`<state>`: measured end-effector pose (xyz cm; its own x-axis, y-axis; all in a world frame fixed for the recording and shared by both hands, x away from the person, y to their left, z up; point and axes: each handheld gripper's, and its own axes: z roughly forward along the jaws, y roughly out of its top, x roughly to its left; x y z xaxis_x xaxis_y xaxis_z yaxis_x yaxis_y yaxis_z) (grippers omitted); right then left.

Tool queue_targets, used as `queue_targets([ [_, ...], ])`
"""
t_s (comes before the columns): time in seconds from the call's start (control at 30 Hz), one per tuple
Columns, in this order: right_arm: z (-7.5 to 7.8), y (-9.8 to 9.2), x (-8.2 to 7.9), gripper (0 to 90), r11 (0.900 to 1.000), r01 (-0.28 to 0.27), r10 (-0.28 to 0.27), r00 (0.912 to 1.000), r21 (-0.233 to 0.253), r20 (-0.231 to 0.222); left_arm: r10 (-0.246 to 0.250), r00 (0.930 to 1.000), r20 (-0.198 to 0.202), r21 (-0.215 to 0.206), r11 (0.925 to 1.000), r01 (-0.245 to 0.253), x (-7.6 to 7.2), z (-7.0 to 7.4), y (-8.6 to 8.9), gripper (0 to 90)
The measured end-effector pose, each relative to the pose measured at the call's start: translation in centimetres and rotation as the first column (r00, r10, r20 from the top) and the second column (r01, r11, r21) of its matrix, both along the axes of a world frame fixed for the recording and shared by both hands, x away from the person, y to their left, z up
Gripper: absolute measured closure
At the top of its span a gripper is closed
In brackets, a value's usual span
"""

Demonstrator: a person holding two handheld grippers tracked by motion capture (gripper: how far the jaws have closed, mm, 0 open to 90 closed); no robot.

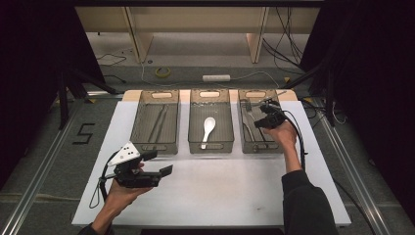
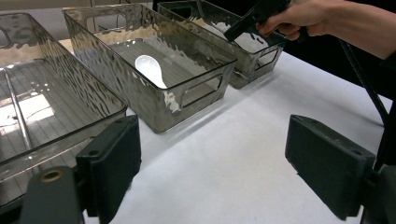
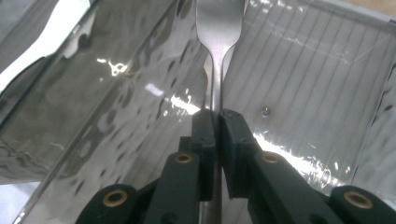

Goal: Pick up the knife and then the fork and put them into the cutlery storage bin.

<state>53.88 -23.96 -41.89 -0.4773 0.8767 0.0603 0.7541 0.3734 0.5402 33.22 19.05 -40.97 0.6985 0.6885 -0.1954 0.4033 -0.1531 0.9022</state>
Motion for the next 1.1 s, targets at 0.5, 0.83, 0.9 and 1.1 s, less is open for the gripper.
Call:
queue_targets([
  [0.5,-0.9,0.3,0.1,74.3,1.0,0.001,-0.003,0.9972,-0.023,-0.075,-0.001,1.0,0.0,0.0,1.0,0.001,0.0,0.0,0.0,18.1],
  [0.83,0.7,0.2,-0.8,51.1,0.999,0.01,-0.01,0.9998,0.031,-0.016,0.0,1.0,-0.002,-0.003,1.0,0.0,0.0,0.0,0.0,18.1],
  [0.9,1.2,0.2,-1.3,47.3,0.998,-0.009,0.008,0.9999,0.06,0.013,0.0,1.0,-0.003,-0.003,1.0,0.0,0.0,0.0,0.0,18.1],
  [1.1,2.9,0.1,-3.3,38.8,0.992,-0.051,0.039,0.9934,0.116,0.108,0.002,1.0,-0.006,-0.008,1.0,-0.002,0.0,0.0,0.0,18.1],
])
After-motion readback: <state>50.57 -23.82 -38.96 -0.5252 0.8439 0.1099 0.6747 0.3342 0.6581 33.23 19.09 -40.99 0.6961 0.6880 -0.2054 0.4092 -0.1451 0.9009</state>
